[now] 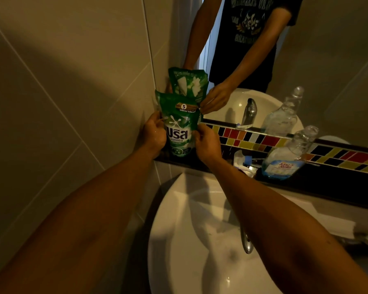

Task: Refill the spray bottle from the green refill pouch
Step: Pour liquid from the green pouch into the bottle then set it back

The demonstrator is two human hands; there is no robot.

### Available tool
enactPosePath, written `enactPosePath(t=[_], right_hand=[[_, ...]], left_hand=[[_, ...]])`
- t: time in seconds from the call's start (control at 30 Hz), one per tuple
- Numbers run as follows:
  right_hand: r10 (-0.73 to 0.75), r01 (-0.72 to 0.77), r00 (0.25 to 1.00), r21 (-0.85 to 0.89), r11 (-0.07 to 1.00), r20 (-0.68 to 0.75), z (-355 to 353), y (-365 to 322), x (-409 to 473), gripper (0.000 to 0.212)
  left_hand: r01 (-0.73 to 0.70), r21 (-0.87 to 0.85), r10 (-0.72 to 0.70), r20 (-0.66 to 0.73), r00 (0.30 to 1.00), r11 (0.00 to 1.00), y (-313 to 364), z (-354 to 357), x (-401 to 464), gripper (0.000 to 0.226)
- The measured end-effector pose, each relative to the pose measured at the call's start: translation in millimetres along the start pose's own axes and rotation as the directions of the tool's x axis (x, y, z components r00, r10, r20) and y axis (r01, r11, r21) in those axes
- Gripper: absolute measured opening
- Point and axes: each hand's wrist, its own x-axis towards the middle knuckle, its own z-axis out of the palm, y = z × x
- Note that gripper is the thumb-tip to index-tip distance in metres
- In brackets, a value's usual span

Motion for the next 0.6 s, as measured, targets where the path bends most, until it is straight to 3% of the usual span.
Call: enactPosePath(t=[0.23,0.47,0.6], right_hand=[[0.022,-0.021,0.998,0.03,0.999,-0.064,-5,4,-1,0.019],[0.078,-0.066,0.993,0.142,0.988,-0.086,-21,11,-11,0.018],[0.082,-0.048,0.988,0.245,0.968,-0.13,-40,10,-24,0.019]], left_hand=[[0.003,-0.068,-0.005,-0.028,1.0,0.998,-15,-1,6,0.017],[0.023,-0.265,-0.005,0.066,0.998,0.964,-17,14,-3,0.026],[0.016,-0.273,0.009,0.087,0.996,0.962,13,18,-23,0.021]])
